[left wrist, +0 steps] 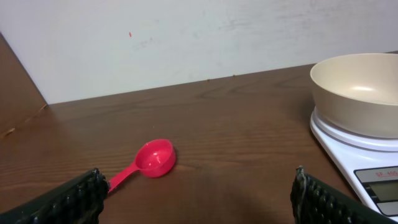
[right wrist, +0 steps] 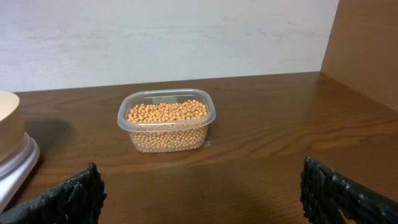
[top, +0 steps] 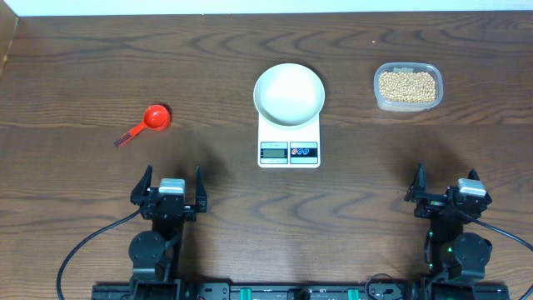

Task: Scoop item into bowl and weigh 50g on scale
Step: 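Move the left gripper forward over the red scoop's bowl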

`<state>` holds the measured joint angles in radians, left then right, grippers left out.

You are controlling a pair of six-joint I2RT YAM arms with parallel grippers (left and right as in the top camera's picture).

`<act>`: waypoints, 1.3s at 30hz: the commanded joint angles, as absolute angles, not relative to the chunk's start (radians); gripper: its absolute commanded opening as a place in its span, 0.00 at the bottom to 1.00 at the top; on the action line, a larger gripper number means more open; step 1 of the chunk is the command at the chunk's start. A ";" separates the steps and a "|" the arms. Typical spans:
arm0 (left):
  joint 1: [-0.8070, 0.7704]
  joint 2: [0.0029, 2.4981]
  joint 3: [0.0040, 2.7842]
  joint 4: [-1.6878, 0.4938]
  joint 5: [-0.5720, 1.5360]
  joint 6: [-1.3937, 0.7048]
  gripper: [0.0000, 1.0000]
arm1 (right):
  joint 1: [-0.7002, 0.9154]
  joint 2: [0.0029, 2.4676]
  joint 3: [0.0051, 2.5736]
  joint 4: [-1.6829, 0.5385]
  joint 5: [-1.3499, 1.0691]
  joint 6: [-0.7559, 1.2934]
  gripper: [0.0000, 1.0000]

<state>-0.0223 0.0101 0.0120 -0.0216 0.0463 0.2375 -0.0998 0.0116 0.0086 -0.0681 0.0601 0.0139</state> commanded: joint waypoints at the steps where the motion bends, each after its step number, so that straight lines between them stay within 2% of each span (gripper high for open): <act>1: -0.018 0.006 0.004 -0.070 0.030 0.251 0.96 | -0.092 0.005 0.006 -0.070 0.061 0.003 0.99; 17: -0.018 0.089 0.080 -0.064 0.031 0.091 0.96 | -0.092 0.005 0.006 -0.070 0.061 0.002 0.99; 30: -0.018 0.541 0.385 -0.064 0.092 0.092 0.96 | -0.092 0.005 0.006 -0.070 0.061 0.003 0.99; 39: 0.033 0.900 0.643 -0.102 0.382 0.092 0.96 | -0.092 0.005 0.006 -0.070 0.061 0.003 0.99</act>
